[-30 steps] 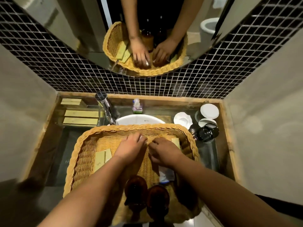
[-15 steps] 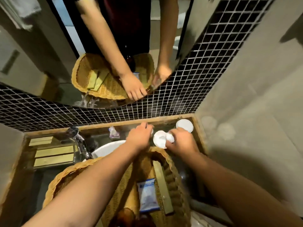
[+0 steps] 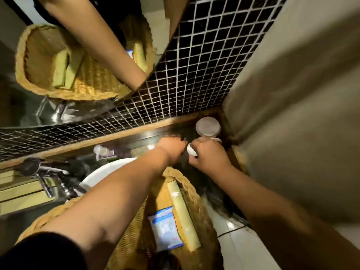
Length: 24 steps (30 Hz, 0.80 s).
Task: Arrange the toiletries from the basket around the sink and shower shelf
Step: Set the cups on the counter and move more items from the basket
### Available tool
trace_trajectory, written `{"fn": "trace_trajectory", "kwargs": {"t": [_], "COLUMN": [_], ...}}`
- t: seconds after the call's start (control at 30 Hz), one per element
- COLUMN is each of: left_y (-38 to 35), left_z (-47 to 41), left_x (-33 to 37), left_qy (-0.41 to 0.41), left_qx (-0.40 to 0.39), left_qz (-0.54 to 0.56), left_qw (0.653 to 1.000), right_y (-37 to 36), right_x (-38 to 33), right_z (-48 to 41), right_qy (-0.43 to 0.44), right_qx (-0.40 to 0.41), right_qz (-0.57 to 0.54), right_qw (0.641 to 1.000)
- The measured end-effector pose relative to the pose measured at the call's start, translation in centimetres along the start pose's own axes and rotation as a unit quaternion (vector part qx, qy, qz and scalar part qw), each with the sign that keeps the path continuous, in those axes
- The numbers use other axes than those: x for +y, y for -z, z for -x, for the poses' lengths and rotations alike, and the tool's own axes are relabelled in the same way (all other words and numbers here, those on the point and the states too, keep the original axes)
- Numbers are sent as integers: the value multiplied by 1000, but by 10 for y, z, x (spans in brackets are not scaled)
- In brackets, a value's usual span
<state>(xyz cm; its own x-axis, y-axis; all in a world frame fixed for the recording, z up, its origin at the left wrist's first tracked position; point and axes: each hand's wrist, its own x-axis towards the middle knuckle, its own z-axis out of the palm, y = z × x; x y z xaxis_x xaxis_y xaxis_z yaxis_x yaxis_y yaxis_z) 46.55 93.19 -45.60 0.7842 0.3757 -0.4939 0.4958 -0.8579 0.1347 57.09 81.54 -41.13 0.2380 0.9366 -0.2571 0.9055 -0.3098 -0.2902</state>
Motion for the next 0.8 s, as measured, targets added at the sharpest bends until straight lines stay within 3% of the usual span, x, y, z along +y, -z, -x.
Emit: {"fn": "trace_trajectory", "kwargs": {"t": [0.17,0.47,0.8], "left_y": [-9,-19,-19], "left_z": [-14,-16,-25], "left_x": [-6,-17,-15], "left_qy": [-8,-31,-49], "left_qx": [-21,20,-16], "left_qz": [38,62,39], "left_qw": [999,997,998], "right_y": [-6,-13,-20], "right_x": [14,26,26], "right_z": [2,3,2], "right_qy": [-7,-4,1], "right_qx": [29,39,44], "right_qz": [-20,-35,-32], "right_qw": [999,999,999]}}
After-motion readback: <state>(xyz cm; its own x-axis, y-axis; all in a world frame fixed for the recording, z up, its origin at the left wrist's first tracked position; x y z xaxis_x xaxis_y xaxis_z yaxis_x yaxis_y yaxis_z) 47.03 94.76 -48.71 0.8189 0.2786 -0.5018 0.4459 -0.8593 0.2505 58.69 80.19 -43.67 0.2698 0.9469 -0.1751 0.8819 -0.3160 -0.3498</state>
